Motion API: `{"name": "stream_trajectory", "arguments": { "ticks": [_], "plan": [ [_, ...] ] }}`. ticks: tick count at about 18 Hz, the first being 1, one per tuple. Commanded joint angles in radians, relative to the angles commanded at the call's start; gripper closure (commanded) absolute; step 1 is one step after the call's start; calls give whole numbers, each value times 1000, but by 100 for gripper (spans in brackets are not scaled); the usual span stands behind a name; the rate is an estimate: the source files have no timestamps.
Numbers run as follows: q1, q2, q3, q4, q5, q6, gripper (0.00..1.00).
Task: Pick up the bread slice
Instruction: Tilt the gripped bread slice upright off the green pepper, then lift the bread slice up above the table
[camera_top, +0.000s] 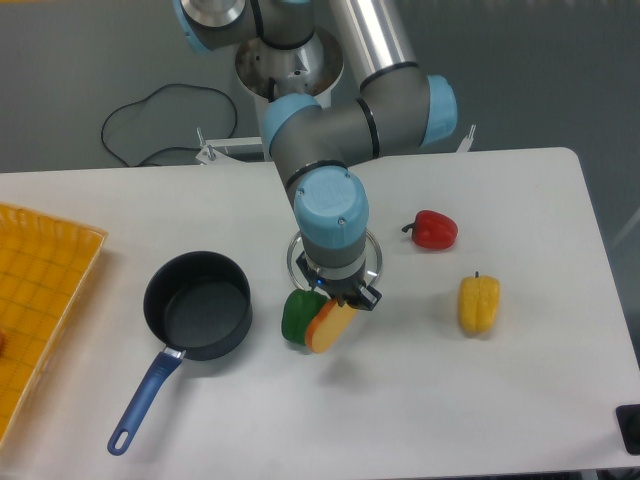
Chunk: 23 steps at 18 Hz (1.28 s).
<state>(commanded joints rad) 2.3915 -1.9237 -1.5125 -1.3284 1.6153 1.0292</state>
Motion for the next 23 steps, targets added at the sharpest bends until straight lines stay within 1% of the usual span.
{"name": "stream_trajectory", "arguments": {
  "ticks": [2,5,8,10,14,16,23],
  "plan": [
    [-12,18,9,-15,-28,3,88],
    [-11,37,18,-74,-38,5,88],
    [-11,42,18,-84,-38,6,88],
    [-11,48,17,-104,-38,8,88],
    [-9,63,11,-117,-41,40,88],
    [-8,63,11,-117,-61,40,88],
    [-8,63,8,-114,-75,40,88]
  ]
}}
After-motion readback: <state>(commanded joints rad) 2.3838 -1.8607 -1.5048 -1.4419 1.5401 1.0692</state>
